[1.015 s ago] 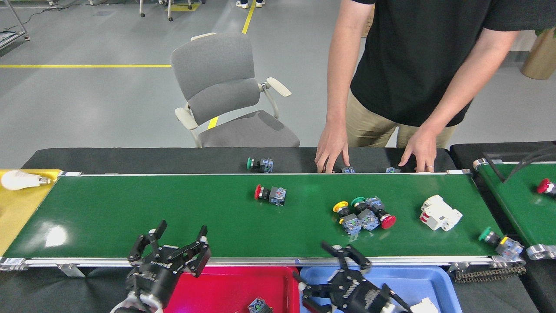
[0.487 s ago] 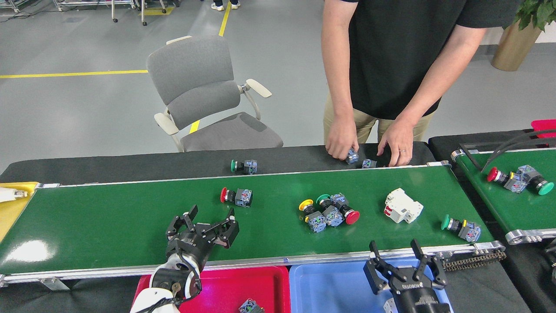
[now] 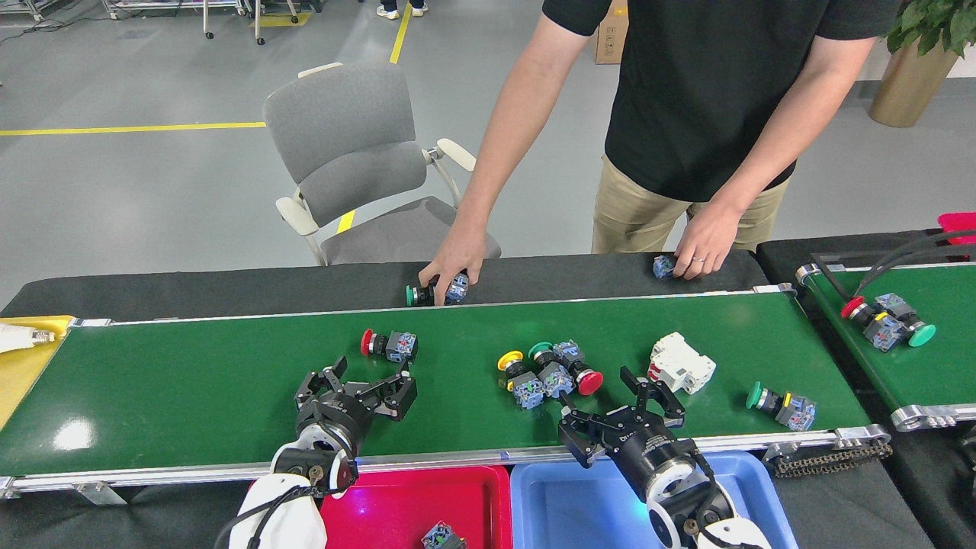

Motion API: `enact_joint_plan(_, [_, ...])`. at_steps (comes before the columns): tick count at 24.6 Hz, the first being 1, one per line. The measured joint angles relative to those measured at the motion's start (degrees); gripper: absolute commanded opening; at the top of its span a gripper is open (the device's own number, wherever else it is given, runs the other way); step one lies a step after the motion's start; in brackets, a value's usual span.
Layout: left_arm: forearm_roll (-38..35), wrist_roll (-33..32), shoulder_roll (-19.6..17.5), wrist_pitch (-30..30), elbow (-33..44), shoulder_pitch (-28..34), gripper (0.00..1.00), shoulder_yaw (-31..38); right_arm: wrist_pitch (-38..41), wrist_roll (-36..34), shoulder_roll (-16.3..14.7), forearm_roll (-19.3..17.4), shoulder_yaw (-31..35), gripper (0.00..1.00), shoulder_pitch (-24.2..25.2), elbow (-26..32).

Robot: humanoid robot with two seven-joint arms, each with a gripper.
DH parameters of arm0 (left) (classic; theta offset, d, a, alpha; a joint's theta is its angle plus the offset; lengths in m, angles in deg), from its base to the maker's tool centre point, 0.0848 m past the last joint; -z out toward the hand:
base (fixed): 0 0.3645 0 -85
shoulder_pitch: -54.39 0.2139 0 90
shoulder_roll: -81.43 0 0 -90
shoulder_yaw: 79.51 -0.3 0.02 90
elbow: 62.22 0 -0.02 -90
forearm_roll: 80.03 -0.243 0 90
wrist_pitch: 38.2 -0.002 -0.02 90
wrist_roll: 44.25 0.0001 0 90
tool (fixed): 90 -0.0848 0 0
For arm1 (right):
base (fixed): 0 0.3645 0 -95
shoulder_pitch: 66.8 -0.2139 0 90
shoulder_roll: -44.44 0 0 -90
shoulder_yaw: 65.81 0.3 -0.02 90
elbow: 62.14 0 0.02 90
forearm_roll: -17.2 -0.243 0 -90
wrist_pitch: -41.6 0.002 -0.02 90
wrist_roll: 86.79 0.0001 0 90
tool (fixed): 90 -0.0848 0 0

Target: Pick switch part from conveyor to tray

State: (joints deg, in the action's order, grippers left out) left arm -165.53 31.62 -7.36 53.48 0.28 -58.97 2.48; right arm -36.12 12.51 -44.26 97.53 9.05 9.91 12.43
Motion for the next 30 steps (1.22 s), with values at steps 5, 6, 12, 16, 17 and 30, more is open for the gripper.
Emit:
enact_joint_plan(5, [0.1, 0.4, -0.1, -1.2, -7.7, -5.7, 1.0, 0.1, 1.8, 0.3, 3.7, 0.0, -2.8, 0.99, -7.1, -8.9])
enact_joint_plan(6, [0.2, 0.4, -0.1, -1.5, -8.2, -6.2, 1.0, 0.2, 1.8, 0.3, 4.2, 0.0, -3.6, 0.99, -8.8, -11.2])
enact_joint_plan(12, [0.2, 0.7, 0.0, -2.4, -10.4, -6.6, 0.78, 1.1, 2.3, 0.2, 7.7, -0.1, -5.4, 0.96, -17.0, -23.2])
enact_joint_plan(16, [0.3, 1.9, 0.0, -2.6, -11.5, -7.0, 0.35, 1.3, 1.8, -0.1, 7.7, 0.0, -7.6, 0.23, -17.7, -24.8])
enact_joint_plan(17, [0.4, 2.1, 0.1, -2.7, -11.5, -7.0, 0.31, 1.3, 1.7, -0.2, 7.7, 0.0, -7.8, 0.15, -17.7, -24.8])
enact_joint_plan(30, [-1.2, 3.6, -2.0, 22.4, 20.2, 15.2, 0.55, 1.1, 6.5, -1.8, 1.5, 0.0, -8.1, 0.02, -4.6, -3.7])
